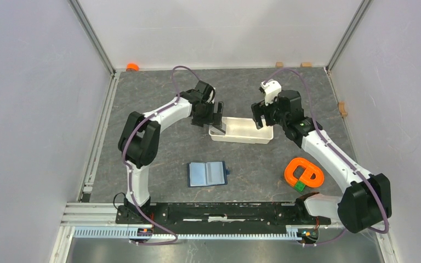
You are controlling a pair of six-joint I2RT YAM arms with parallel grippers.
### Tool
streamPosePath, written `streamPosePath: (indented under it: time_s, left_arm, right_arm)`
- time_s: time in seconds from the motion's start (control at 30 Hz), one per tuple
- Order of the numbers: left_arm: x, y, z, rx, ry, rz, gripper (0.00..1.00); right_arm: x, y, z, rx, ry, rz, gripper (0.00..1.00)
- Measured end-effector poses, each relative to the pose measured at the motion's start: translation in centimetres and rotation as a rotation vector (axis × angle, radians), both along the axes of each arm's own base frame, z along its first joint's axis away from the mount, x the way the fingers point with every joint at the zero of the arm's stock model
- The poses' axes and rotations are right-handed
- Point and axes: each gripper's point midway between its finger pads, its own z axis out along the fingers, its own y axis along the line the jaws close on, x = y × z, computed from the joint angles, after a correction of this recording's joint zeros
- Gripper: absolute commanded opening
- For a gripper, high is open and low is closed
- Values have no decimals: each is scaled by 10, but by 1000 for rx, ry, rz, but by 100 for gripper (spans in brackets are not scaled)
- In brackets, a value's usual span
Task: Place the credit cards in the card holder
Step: Pick up the credit card from the storage box.
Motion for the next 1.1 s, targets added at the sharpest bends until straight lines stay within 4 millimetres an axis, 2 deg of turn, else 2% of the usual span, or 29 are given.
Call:
streamPosePath:
  time_s: [0.13, 0.4, 0.67, 0.9, 1.0, 1.1]
  left_arm:
    - [4, 7, -7, 17, 14, 3, 94]
    - [10, 19, -9, 31, 11, 18, 92]
    - [10, 21, -9, 31, 10, 20, 91]
    - [6, 32, -4, 43, 9, 38, 89]
    - [6, 35, 1, 41, -1, 44, 86]
    - [7, 37, 5, 36, -10, 49, 79]
  right_arm:
    - [0, -2, 2, 8, -10, -8, 90]
    - [0, -1, 3, 19, -10, -4, 90]
    - [0, -1, 2, 22, -8, -2, 90]
    - [0, 0, 2, 25, -7, 3, 89]
    - [-1, 0, 2, 26, -6, 5, 89]
    - [-1, 1, 2, 27, -6, 6, 89]
